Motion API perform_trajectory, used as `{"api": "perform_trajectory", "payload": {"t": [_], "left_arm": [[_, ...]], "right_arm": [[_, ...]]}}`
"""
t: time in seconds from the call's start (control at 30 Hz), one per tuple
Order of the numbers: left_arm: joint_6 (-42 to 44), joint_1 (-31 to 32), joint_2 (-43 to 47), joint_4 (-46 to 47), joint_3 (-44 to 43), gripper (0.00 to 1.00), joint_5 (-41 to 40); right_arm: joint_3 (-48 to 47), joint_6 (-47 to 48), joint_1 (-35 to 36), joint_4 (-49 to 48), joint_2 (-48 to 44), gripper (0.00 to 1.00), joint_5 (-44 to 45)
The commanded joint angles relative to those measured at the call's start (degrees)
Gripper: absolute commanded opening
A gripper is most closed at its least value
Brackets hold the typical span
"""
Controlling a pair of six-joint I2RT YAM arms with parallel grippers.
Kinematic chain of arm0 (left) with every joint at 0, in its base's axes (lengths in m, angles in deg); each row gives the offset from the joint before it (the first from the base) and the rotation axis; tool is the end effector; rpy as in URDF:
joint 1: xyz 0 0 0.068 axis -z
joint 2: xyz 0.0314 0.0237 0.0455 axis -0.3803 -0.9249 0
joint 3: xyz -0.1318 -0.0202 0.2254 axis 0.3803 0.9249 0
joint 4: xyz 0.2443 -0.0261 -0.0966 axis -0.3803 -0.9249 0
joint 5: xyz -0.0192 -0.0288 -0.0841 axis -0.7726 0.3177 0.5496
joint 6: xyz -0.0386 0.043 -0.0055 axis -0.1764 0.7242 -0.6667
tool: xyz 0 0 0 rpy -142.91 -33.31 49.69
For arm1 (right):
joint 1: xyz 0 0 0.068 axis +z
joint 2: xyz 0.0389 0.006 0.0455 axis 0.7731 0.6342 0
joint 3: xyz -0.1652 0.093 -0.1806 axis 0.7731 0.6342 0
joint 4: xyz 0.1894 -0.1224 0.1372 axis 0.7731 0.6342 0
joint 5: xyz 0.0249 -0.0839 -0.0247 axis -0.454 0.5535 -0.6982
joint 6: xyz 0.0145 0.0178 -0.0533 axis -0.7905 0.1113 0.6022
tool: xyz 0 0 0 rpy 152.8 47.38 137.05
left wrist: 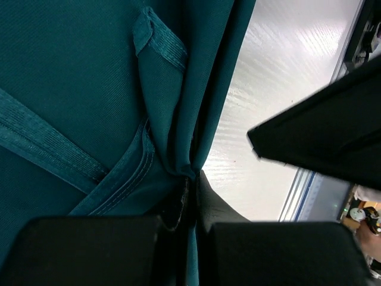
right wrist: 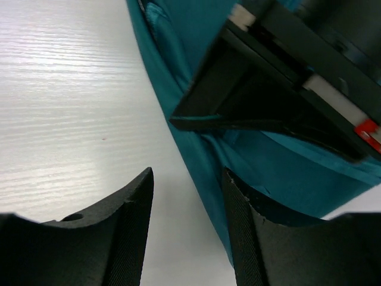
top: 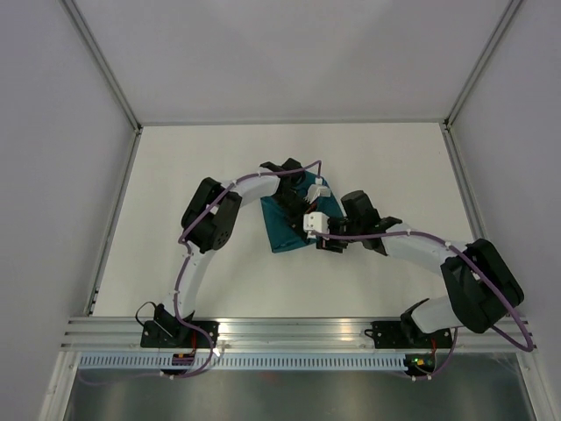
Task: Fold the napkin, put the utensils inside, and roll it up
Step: Roll the napkin at the center of the board.
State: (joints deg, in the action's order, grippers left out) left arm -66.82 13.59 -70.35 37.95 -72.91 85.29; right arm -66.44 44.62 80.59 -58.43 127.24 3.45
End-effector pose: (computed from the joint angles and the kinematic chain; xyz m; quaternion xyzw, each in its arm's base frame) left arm 0.3433 -0.2874 0.1100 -0.4374 -0.7995 0.4117 0.0064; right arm 0.2336 0.1581 0.1609 -0.6542 0.6298 0.1694 0.3831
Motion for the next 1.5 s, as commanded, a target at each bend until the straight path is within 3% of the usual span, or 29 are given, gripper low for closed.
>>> {"api": "perform_trajectory", "payload": {"t": [0.0,0.17,0.9,1.47], "left_arm": [[-1.1,-0.3,-2.1,-5.7,-1.7,0.02,-1.6],[-0.1,-0.6,-2.8,-7.6,-3.0,0.02,-1.1],[2.8,-1.7,-5.0,-13.3,-5.2,0.02,0.3],[3.8,-2.0,-4.7,-14.0,-4.8,0.02,0.3]], "right_arm": [[1.6,4.2,3.4,-5.7,1.2,0.57,2.8],[-0.4,6.4,4.1,-4.7,4.0,0.62,2.4],[-2.8,7.7,7.0,-7.1,6.1,0.63,1.7],[-10.9,11.2,7.5,1.8,14.7,0.61,1.0]]}}
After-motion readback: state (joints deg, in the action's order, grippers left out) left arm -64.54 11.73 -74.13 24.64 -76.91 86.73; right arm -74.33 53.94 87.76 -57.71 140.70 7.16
